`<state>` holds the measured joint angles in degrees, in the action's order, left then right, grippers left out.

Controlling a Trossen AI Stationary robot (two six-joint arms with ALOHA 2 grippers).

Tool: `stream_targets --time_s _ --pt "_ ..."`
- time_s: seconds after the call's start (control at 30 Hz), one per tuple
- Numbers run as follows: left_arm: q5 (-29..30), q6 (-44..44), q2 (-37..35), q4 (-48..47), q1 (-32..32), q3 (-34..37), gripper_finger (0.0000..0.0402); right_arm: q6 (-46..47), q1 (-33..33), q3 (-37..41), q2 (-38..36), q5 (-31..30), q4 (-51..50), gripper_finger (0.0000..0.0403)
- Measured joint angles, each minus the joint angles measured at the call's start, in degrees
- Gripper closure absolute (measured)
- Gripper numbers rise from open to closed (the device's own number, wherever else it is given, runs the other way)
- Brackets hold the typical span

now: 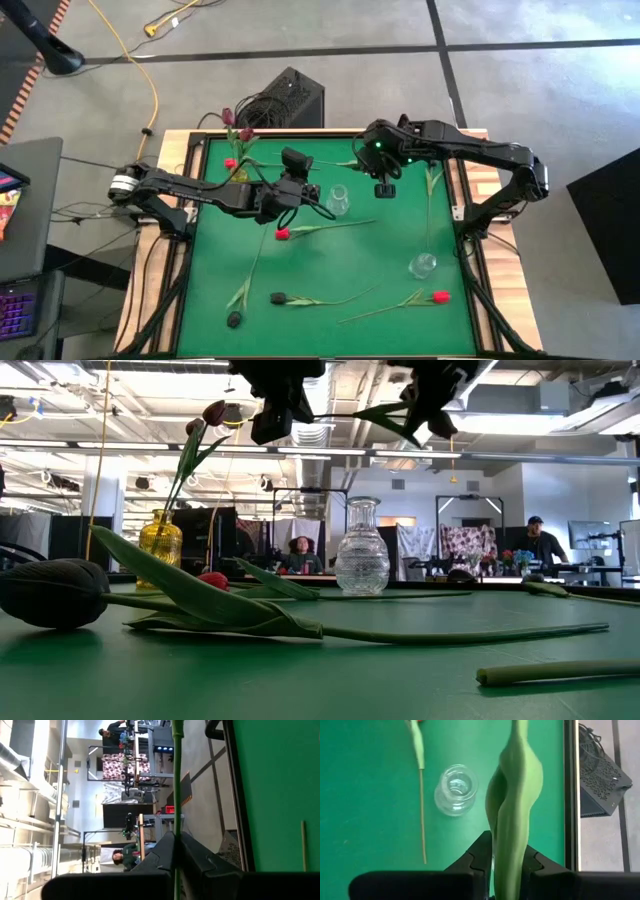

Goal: Sort flowers into vase by color
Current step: Put the dark red flower into the yellow vase

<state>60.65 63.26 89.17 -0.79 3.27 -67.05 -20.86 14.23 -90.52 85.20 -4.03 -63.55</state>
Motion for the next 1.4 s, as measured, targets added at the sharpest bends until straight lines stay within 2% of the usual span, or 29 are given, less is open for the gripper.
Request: stream_targets --time_s 0.37,0.5,0.67,0.77,1.07,1.2,1.27,1.33,1.4 --pt "0.70 -2.33 -0.04 -5.73 -0.01 0.02 0.0401 0.42 0.97 -2.69 -3.12 -0.35 -1.31 0.0324" --pt "0.70 -3.72 -0.04 -6.36 0.02 0.02 0.0401 1.74 0.97 -2.65 -4.30 -0.37 -2.59 0.0294" --pt "0.48 -5.82 -0.97 -6.04 1.36 0.07 0.0401 2.90 1.30 -2.51 -6.77 -0.39 -4.85 0.0236" --pt "-1.48 -9.44 -3.70 -5.96 2.86 0.07 0.0401 3.65 1.25 0.34 -10.20 -3.22 0.96 0.0219" --pt "-16.30 -28.71 -18.48 -12.85 3.58 0.07 0.0401 1.63 0.12 12.52 -24.36 -4.85 13.85 0.0229" --pt "-30.73 -37.72 -26.19 -15.43 2.77 0.29 0.0401 4.30 0.60 20.02 -30.05 -4.81 20.04 0.0233" --pt "-36.66 -40.85 -30.58 -13.74 2.40 2.50 0.0401 4.97 0.49 24.35 -32.18 -4.36 23.02 0.0234" --pt "-37.89 -43.32 -35.29 -11.45 2.36 6.14 0.0401 5.38 0.38 28.45 -33.88 -4.24 26.15 0.0234" --pt "-36.60 -45.43 -40.63 -8.16 2.33 10.99 0.0401 5.42 0.36 32.31 -35.02 -4.20 29.13 0.0234"
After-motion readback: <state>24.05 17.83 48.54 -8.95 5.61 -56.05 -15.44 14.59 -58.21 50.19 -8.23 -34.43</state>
